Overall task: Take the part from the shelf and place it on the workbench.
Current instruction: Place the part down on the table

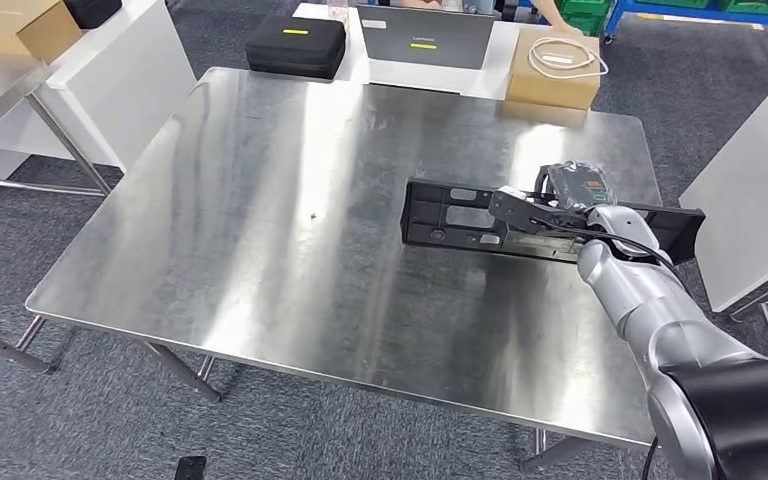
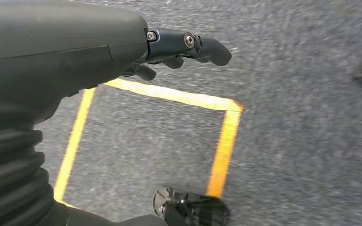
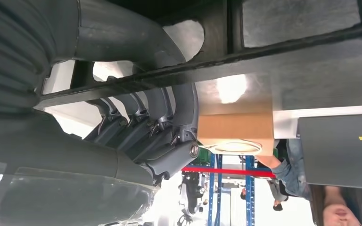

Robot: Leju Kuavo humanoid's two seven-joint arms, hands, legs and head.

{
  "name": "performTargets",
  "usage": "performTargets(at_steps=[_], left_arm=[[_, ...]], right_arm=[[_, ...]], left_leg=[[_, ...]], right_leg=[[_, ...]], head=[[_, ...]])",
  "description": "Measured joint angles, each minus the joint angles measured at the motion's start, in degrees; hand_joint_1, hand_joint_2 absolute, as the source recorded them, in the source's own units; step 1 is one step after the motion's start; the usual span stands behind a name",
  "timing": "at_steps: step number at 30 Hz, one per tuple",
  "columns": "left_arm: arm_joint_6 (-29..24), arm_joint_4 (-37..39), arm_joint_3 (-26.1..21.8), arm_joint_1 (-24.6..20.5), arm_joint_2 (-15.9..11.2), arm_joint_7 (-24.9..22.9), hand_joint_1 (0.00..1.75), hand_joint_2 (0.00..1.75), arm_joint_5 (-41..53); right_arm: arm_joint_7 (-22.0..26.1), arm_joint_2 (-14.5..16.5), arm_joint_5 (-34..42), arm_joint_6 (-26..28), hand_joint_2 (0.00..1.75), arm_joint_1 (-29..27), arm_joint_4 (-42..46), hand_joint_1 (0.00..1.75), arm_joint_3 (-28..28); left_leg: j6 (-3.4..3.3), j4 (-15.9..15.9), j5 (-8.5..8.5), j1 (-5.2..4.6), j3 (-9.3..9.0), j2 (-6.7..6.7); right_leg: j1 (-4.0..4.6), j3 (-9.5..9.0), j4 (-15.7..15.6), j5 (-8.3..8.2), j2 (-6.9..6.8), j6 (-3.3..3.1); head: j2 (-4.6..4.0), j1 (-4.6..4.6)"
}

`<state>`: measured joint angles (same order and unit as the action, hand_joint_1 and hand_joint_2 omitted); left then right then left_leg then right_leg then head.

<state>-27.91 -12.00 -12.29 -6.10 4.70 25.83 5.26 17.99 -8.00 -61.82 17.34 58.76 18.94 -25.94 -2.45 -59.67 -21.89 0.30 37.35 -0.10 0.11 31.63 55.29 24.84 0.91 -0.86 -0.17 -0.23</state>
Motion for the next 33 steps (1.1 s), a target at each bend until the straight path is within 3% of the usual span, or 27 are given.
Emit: performTargets(at_steps=[2, 4, 8, 18, 33], left_arm=[[-2.0, 0.0, -0.6, 0.0, 0.1, 2.4, 0.0, 1.75, -0.6], [-3.8, 0.0, -1.3, 0.0, 0.3, 4.7, 0.0, 1.75, -1.2], [-5.2, 0.0, -2.7, 0.1, 0.3, 7.2, 0.0, 1.75, -2.0], [-5.5, 0.0, -3.8, 0.4, 0.4, 7.9, 0.0, 1.75, -2.1], [-6.5, 0.0, -4.5, 0.5, 0.5, 9.7, 0.0, 1.75, -1.8]], right_arm=[[0.4, 0.6, 0.0, -0.1, 1.75, -0.1, 0.0, 1.71, 0.0], [0.5, 1.1, 0.1, -0.4, 1.75, -0.2, -0.1, 1.71, 0.0], [0.5, 2.0, -0.1, -0.5, 1.75, -0.1, 0.0, 1.71, 0.0], [-0.3, 2.6, -1.1, -0.3, 1.75, -0.1, -0.1, 1.71, 0.0], [-2.6, 1.1, -2.4, 0.2, 1.75, -0.1, -0.1, 1.71, 0.0]], left_leg=[[0.15, 2.2, 0.41, -0.34, -0.9, 0.22], [0.9, 2.4, 0.45, -0.41, -0.87, 0.22], [0.8, 2.4, 0.4, -0.49, -0.78, 0.02], [0.59, 2.4, 0.46, -0.68, -0.75, -0.16], [0.48, 2.4, 0.54, -0.66, -0.76, -0.18]], right_leg=[[0.32, 0.21, 0.2, 0.32, 0.08, 0.12], [0.29, 0.39, 0.4, 0.43, 0.04, 0.09], [0.22, 0.37, 0.2, 0.5, -0.18, 0.19], [0.04, 0.33, 0.1, 0.5, -0.33, 0.37], [0.02, 0.32, 0.1, 0.48, -0.43, 0.38]], head=[[0.0, 0.09], [0.0, 0.14], [0.0, 0.14], [0.0, 0.16], [0.0, 0.14]])
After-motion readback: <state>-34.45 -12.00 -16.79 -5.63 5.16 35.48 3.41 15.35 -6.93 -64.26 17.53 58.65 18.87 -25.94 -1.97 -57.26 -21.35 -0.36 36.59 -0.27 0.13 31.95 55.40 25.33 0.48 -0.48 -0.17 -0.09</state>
